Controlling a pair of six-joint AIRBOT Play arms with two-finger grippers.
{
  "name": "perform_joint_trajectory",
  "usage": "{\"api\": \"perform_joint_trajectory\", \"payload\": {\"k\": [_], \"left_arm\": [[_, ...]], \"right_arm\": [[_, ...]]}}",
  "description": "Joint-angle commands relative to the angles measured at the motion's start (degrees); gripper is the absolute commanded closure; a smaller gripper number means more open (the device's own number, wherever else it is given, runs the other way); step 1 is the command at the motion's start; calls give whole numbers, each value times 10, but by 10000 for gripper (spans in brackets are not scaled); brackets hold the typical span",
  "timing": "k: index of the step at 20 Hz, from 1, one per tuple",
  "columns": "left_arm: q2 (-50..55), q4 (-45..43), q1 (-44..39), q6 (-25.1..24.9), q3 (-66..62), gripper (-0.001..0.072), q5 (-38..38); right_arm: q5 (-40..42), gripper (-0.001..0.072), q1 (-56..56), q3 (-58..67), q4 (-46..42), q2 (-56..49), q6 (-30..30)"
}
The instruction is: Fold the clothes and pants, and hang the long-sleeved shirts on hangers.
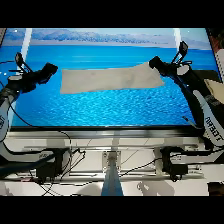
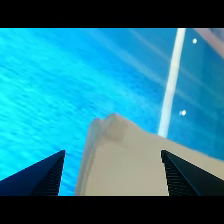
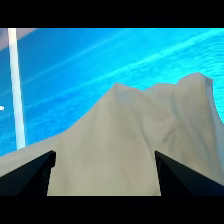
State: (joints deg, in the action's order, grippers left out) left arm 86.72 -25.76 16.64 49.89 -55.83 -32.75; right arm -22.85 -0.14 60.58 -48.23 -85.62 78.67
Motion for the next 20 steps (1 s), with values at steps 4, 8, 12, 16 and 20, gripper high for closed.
{"api": "perform_joint_trajectory", "payload": {"k": [4, 8, 12, 16, 20], "left_arm": [[75, -205, 9, 87, -87, 12, -211], [114, -205, -36, 66, -105, 158, -178], [114, -206, -59, 52, -117, 694, -140], [81, -278, -58, 52, -199, 696, -298], [-28, -349, -58, 63, -274, 695, -482]], "right_arm": [[-115, 15, -5, 48, -33, -10, -52], [-190, 15, -3, 87, -33, -10, -105], [-181, 100, 28, 97, -30, -10, -104], [-152, 682, 91, 97, -31, -10, -104], [-107, 698, 177, 97, -30, -13, -96]]}}
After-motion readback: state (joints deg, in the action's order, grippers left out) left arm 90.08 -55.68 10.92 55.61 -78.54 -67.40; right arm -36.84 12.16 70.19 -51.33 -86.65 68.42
